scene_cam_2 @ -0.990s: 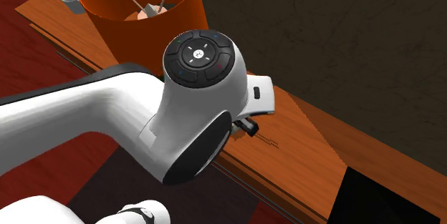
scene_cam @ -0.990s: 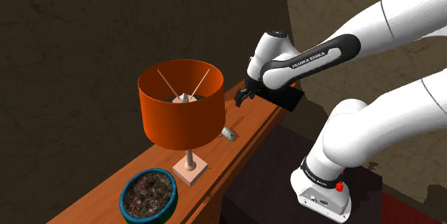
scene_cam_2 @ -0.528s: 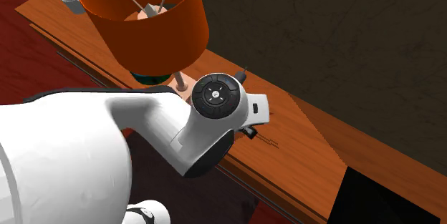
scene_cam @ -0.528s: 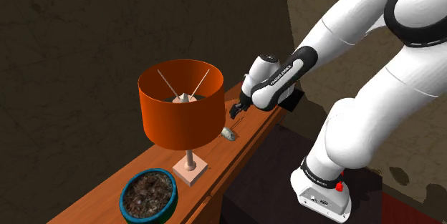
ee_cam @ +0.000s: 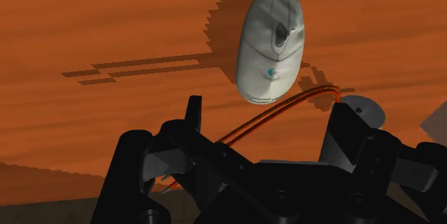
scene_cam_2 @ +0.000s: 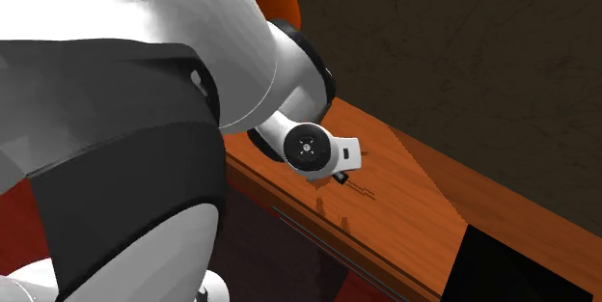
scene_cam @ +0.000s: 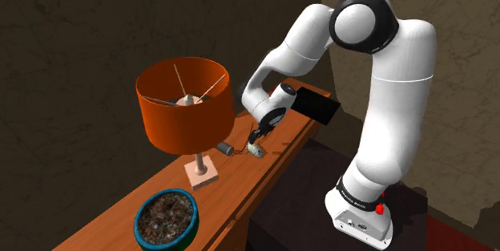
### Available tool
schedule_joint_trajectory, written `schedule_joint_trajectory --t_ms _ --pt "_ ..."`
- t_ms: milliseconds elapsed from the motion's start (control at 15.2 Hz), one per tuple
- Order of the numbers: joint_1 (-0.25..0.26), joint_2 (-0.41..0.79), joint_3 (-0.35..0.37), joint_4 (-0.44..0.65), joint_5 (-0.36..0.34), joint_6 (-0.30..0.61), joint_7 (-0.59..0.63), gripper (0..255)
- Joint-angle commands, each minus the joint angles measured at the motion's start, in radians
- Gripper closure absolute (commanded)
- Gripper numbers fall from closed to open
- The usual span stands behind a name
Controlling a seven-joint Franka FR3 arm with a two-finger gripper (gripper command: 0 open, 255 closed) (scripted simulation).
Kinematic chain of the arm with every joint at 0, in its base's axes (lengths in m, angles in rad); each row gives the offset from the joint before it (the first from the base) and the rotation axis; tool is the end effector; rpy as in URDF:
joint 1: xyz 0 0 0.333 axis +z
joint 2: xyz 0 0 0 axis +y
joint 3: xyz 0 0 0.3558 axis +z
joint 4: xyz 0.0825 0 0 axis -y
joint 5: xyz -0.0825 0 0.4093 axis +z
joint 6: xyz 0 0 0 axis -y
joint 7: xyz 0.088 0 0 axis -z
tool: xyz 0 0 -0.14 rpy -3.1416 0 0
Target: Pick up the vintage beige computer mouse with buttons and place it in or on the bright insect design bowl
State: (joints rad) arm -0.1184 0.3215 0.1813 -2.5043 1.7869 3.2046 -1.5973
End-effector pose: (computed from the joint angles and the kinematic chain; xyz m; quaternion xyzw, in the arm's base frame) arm 0.4230 -0.0611 0.1441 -0.9853 0.0763 -0.1519 0.0163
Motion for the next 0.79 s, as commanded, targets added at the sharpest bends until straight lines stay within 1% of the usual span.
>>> schedule_joint_trajectory --t_ms 0,66,132,330,528,726 --pt "0.077 0.076 -0.081 0.083 0.287 -0.028 -0.291 0" --pt "0.129 0.091 -0.131 0.091 0.29 -0.047 -0.285 0" --pt "0.154 0.108 -0.158 0.103 0.309 -0.058 -0.3 0" --pt "0.202 0.161 -0.211 0.142 0.364 -0.084 -0.348 0" --pt "0.232 0.206 -0.245 0.173 0.4 -0.105 -0.376 0" --pt "0.232 0.206 -0.245 0.173 0.4 -0.105 -0.377 0"
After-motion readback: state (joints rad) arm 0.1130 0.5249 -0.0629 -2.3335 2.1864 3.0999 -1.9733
